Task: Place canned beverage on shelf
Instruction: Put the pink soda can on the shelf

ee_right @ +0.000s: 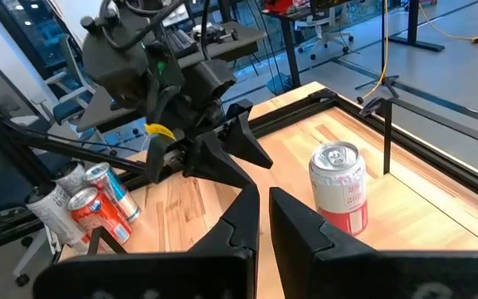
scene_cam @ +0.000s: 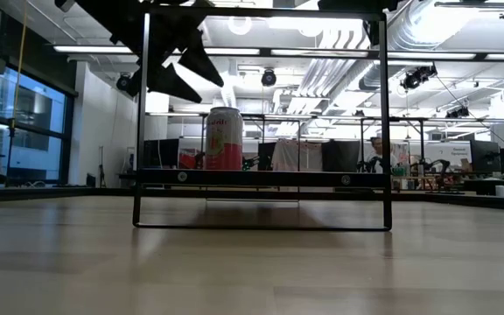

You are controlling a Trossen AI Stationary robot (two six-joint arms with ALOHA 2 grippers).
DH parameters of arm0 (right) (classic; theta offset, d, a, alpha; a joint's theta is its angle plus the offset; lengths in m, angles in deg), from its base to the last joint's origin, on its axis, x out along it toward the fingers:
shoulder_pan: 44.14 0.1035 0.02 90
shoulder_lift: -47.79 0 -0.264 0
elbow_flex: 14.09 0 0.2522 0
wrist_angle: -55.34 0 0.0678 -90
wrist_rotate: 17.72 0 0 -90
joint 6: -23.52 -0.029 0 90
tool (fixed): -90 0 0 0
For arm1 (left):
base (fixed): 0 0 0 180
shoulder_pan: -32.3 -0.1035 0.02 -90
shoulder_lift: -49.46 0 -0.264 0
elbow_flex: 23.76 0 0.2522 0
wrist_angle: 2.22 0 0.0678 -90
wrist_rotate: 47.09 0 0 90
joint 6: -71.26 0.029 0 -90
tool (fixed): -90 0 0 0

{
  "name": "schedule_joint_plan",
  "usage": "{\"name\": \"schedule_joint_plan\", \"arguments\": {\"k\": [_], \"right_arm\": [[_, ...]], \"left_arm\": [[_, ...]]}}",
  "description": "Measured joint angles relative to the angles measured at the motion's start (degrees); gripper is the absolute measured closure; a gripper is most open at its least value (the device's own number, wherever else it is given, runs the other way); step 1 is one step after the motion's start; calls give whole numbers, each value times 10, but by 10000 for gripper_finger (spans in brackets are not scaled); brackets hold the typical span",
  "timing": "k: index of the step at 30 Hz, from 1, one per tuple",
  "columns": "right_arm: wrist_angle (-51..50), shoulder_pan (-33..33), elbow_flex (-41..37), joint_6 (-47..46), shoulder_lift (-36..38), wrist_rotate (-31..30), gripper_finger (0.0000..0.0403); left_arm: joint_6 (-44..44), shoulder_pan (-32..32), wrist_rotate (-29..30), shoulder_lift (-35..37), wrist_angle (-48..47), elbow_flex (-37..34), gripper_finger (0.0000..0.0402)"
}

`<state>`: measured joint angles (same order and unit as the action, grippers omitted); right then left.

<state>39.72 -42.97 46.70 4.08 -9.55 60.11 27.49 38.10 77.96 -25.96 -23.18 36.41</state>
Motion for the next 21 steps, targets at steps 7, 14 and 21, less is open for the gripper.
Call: {"name": "schedule_joint_plan", "arguments": {"k": [7, 14, 21], "right_arm": [[-8, 0, 0, 1, 0, 0, 386], [-12, 0, 0, 0, 0, 4, 386], [-23, 0, 0, 0, 0, 5, 386]], "left_arm": [[60, -3, -4, 1, 7, 0, 190], [51, -23, -20, 1, 11, 0, 163], [117, -51, -19, -3, 12, 0, 48]]}}
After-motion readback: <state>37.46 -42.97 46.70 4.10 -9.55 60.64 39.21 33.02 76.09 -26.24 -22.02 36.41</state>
